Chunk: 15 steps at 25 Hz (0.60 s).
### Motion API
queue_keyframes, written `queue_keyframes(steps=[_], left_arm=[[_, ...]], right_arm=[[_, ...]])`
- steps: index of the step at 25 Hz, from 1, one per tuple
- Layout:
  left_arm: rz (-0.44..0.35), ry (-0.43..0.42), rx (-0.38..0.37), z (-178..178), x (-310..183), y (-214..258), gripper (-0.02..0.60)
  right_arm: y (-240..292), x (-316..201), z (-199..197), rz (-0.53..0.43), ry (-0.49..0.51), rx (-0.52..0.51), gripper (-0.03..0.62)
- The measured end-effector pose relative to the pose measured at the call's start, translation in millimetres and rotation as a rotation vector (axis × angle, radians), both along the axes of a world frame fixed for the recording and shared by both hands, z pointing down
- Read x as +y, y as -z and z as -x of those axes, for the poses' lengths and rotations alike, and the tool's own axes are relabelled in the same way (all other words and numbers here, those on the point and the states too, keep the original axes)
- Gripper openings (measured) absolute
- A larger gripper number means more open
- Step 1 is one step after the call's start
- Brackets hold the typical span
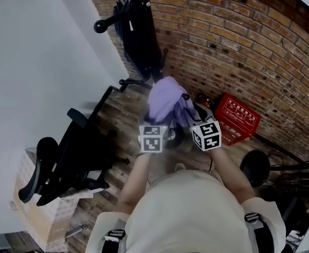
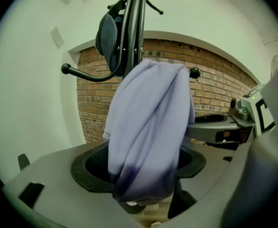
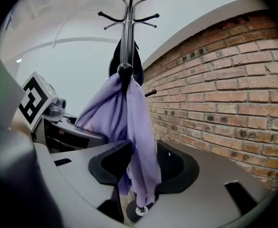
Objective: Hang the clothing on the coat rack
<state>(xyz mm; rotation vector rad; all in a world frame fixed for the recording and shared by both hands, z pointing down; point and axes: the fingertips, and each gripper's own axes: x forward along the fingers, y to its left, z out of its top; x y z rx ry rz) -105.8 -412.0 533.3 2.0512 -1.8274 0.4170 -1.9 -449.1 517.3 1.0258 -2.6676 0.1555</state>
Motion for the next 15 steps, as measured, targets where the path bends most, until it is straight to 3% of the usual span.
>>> queue_keyframes(steps=[8, 15], left_arm=[[-0.035, -0.027, 0.006, 0.2, 29.1, 15.7, 0.324], [-0.077, 0.004, 0.028, 8.5, 64.1, 32.8, 0.324]], right_arm=[[15.8, 22.9, -15.5, -0.016, -0.065, -0.020, 0.143], [30.3, 66.7, -15.0, -0.031, -0.076, -0.051, 0.143]])
